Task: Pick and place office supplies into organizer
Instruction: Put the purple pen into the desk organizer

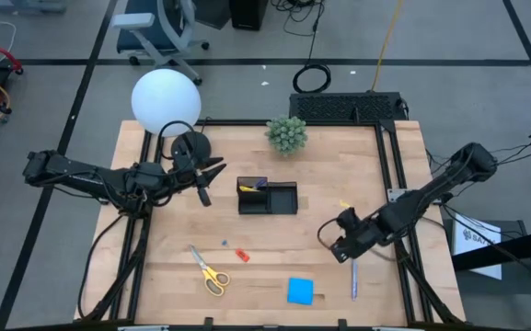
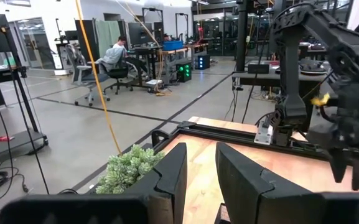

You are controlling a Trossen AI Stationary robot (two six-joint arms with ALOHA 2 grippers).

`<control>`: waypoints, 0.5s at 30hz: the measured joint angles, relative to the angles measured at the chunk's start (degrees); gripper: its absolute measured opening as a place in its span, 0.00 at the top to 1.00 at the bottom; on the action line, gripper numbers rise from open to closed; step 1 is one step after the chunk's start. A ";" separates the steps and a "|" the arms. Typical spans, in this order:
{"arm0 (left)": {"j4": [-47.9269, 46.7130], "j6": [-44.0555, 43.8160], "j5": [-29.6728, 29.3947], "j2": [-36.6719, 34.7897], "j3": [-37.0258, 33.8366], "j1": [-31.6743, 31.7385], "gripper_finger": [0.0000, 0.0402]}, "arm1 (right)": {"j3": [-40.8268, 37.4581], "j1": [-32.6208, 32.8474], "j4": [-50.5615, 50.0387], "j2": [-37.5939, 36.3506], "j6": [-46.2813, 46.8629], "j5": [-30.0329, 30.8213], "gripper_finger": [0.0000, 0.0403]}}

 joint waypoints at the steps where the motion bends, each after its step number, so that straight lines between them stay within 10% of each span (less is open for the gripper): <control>1: 0.01 0.00 0.00 0.00 0.00 0.00 0.78 | 1.09 0.38 -2.51 1.50 1.55 -0.81 0.62; 15: -0.02 0.02 0.00 0.00 0.00 0.00 0.77 | 23.30 5.37 -31.13 15.41 26.65 -0.69 0.62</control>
